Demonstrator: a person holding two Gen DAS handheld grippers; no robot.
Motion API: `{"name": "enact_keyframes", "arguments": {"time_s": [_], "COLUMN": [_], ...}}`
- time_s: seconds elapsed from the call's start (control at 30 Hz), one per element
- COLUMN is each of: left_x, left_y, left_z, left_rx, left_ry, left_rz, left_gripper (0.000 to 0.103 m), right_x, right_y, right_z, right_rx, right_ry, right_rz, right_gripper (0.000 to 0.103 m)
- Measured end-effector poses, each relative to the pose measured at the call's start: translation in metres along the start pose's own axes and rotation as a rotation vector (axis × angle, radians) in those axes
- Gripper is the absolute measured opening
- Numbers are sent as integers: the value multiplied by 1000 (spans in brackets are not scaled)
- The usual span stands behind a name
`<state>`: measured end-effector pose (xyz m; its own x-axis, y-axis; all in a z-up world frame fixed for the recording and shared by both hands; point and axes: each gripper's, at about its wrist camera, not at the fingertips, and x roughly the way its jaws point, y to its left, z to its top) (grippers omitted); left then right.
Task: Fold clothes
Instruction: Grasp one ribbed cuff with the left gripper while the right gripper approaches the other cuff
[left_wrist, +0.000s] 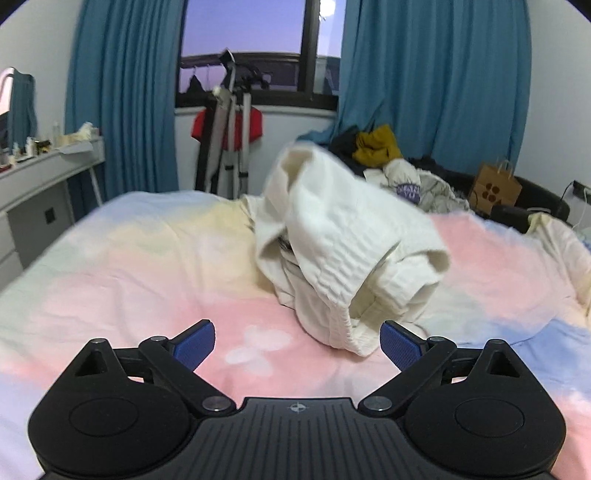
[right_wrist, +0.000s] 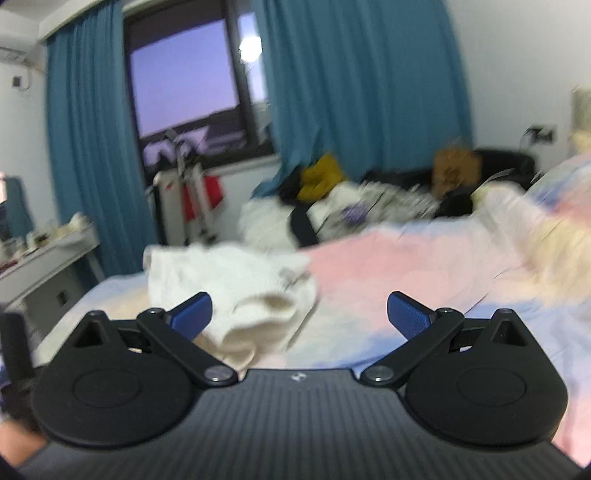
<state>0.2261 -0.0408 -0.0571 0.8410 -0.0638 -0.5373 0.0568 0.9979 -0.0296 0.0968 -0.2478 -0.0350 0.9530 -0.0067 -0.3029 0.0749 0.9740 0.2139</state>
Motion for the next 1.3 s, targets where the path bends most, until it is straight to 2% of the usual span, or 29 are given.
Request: {"name": "enact_keyframes", "arguments": {"time_s": [0.03, 0.13, 0.23, 0.33, 0.37, 0.43, 0.47, 0.57, 0.8, 0.93, 1.03, 1.17, 1.3], "left_x": [20, 70, 103, 115, 118, 114, 111, 77, -22, -80, -117, -145, -135], "left_y": [-1, -4, -3, -1, 0, 3, 5, 11, 43, 79, 110, 165, 227], "left_z": [-1, -2, 3, 6, 8, 11, 13, 21, 47, 48, 43, 22, -6], "left_rx": [9, -19, -96, -170, -188, -203, -204, -189, -182, -206, -250, -287, -377], "left_ry": [10, 35, 49, 38, 42, 48, 41, -69, -258, -309, -297, -269, -147], "left_rz": [4, -16, -31, -17, -15, -25, -31, -45, -65, -55, -37, 9, 14], "left_gripper": [96, 84, 64, 47, 32, 24, 15, 11, 10, 10, 10, 10, 10], "right_x": [7, 29, 58, 73, 76, 80, 82, 83, 61, 41, 25, 11, 6], "right_y": [-2, -7, -17, -25, -26, -29, -30, -32, -25, -16, -1, 28, 59], "right_z": [-6, -22, -36, -42, -44, -47, -47, -48, -45, -47, -56, -71, -88], "right_rx": [-14, -56, -35, 15, 18, 12, 17, 30, 41, 50, 39, -33, -99], "right_ry": [-3, -10, 28, 24, 14, -5, -7, -9, -14, 17, 82, 171, 227], "right_rz": [9, 32, 44, 64, 61, 42, 43, 53, 90, 150, 214, 305, 375], "right_gripper": [103, 103, 103, 103, 103, 103, 103, 100, 100, 100, 100, 100, 95]}}
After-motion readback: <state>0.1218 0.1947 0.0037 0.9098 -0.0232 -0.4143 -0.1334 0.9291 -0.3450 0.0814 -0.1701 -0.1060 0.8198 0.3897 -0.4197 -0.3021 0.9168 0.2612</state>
